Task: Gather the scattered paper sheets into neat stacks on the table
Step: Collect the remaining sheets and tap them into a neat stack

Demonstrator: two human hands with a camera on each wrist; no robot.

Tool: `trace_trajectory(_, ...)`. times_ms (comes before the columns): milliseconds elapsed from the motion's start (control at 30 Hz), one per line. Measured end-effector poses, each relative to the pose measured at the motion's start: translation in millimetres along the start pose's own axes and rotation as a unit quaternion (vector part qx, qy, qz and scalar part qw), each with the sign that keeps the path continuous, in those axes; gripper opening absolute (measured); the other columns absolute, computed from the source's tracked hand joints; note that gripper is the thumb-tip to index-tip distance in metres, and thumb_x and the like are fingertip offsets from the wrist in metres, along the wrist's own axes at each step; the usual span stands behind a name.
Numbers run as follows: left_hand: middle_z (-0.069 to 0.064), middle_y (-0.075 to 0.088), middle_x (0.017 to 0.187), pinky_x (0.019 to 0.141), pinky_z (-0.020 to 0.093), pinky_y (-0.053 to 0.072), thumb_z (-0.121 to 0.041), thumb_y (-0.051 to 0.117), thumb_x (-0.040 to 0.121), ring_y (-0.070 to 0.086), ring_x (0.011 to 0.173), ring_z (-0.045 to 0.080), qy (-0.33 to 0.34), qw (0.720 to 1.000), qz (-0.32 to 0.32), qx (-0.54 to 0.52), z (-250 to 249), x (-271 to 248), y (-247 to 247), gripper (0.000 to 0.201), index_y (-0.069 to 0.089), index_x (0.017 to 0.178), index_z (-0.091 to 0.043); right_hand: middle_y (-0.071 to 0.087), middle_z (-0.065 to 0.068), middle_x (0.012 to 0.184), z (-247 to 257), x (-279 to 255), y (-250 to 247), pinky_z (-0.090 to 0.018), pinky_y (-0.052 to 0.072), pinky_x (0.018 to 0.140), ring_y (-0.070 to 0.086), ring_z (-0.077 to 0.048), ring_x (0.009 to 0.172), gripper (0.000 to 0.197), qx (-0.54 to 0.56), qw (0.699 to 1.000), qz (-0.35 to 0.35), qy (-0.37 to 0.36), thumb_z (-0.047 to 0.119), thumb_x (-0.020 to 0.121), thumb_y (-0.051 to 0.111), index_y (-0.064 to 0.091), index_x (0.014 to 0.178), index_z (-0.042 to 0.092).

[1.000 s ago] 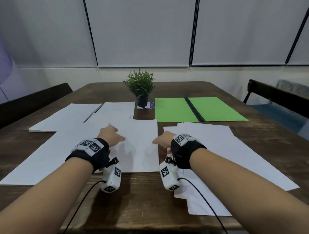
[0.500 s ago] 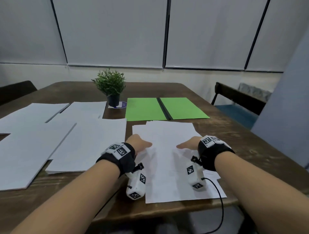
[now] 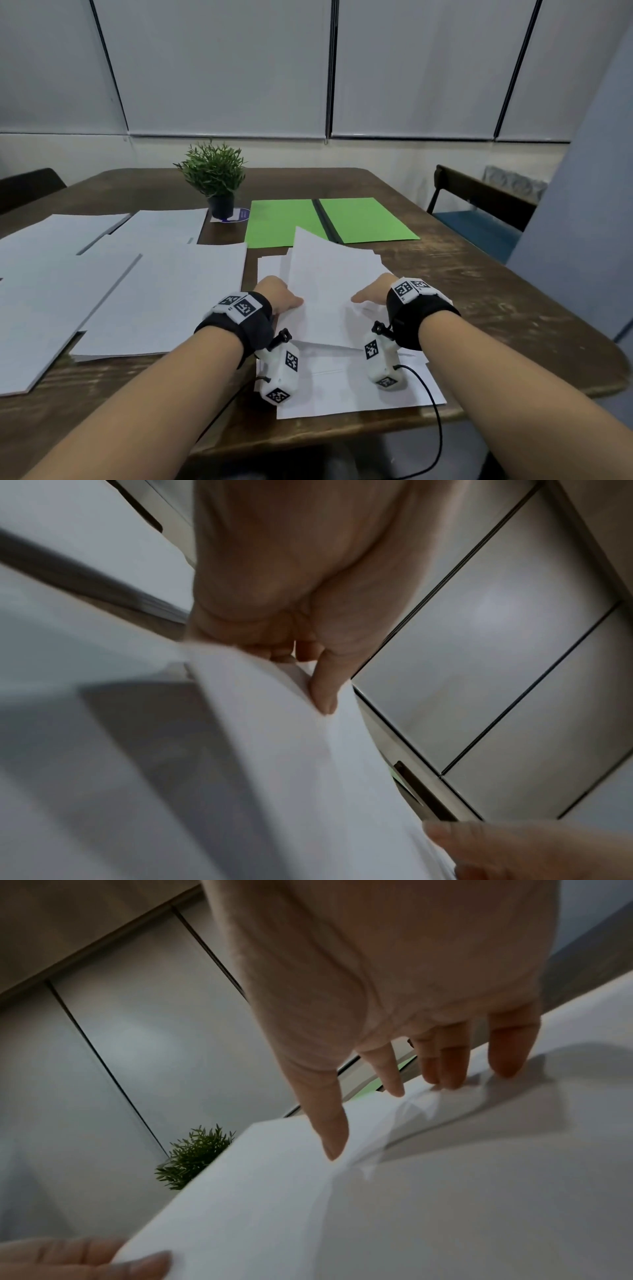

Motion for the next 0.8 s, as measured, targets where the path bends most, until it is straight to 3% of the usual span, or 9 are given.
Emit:
trace_trajectory(67,0.029,0.062,0.112,0.066,0.033,0.052,-0.019,0.067,0.085,0.061,0.107,0.039,0.001,1.0,-0.013,-0.006,3,1,-8,0.038,0.06,0.109,0.009,0.061,-0.005,0.123,1,-23,-5,-0.043,0.044,0.1,0.056,-0.03,0.113,0.069,0.0,1.0,0.0,0.008,0.056,0.056,0.076,0.057,0.116,0.027)
trace_trajectory(100,0.027,0.063,0.11,0.065,0.033,0.052,-0.02,0.065,0.086,0.062,0.105,0.038,0.001,1.0,-0.022,-0.007,6,3,-14,0.036,0.06,0.108,0.009,0.062,-0.006,0.12,0,-31,-9,-0.043,0.044,0.1,0.056,-0.03,0.112,0.065,-0.003,1.0,-0.004,0.013,0.055,0.062,0.076,0.057,0.115,0.024)
trace_trajectory(200,0.026,0.064,0.112,0.083,0.045,0.056,-0.015,0.064,0.087,0.065,0.101,0.038,-0.011,0.998,-0.046,-0.045,20,9,-40,0.035,0.058,0.112,0.01,0.063,-0.004,0.105,0,-48,-16,-0.038,0.047,0.092,0.057,-0.028,0.097,0.048,-0.011,1.0,0.005,0.017,0.053,0.066,0.078,0.052,0.091,0.022)
trace_trajectory(267,0.025,0.063,0.113,0.084,0.042,0.055,-0.016,0.063,0.088,0.063,0.104,0.038,-0.027,0.998,-0.058,-0.01,32,8,-58,0.035,0.058,0.111,0.01,0.064,-0.003,0.108,1,-56,-15,-0.034,0.046,0.083,0.058,-0.028,0.095,0.054,-0.038,0.999,0.022,0.025,0.059,0.058,0.082,0.054,0.087,0.022)
trace_trajectory(367,0.022,0.063,0.108,0.072,0.03,0.043,-0.024,0.062,0.089,0.06,0.106,0.036,-0.045,0.994,-0.056,0.088,47,7,-81,0.038,0.06,0.109,0.009,0.06,-0.004,0.111,5,-65,-15,-0.033,0.045,0.082,0.057,-0.028,0.105,0.066,-0.094,0.995,0.026,0.018,0.063,0.054,0.083,0.061,0.099,0.022)
trace_trajectory(433,0.019,0.062,0.098,0.072,0.027,0.04,-0.031,0.061,0.089,0.06,0.105,0.033,-0.057,0.985,-0.04,0.157,57,5,-86,0.043,0.061,0.11,0.007,0.06,-0.005,0.117,8,-71,-16,-0.034,0.045,0.085,0.056,-0.028,0.11,0.068,-0.118,0.993,0.024,0.014,0.063,0.058,0.081,0.06,0.108,0.021)
trace_trajectory(600,0.015,0.06,0.124,0.089,0.028,0.043,-0.043,0.056,0.091,0.056,0.115,0.029,-0.088,0.964,-0.002,0.252,71,7,-83,0.052,0.057,0.12,0.0,0.063,-0.006,0.121,14,-76,-20,-0.038,0.049,0.096,0.06,-0.027,0.109,0.069,-0.161,0.987,0.012,0.008,0.062,0.068,0.075,0.063,0.117,0.016)
trace_trajectory(733,0.011,0.057,0.13,0.098,0.029,0.041,-0.048,0.054,0.092,0.054,0.119,0.026,-0.091,0.958,0.004,0.272,68,6,-88,0.055,0.056,0.126,-0.006,0.062,-0.005,0.123,15,-76,-22,-0.039,0.048,0.095,0.057,-0.028,0.114,0.077,-0.175,0.985,-0.004,0.01,0.068,0.06,0.077,0.059,0.117,0.019)
trace_trajectory(800,0.011,0.056,0.131,0.101,0.03,0.042,-0.049,0.056,0.09,0.054,0.12,0.026,-0.096,0.957,0.016,0.274,70,7,-88,0.056,0.055,0.127,-0.006,0.062,-0.005,0.124,17,-76,-23,-0.037,0.049,0.093,0.058,-0.028,0.111,0.076,-0.179,0.984,-0.002,0.004,0.065,0.064,0.076,0.058,0.12,0.017)
Point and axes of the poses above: each hand's wrist, its own x-axis towards the middle knuckle, its own y-axis out of the palm, z = x × y, the point moved 9 cm from there along x, towards the middle knuckle
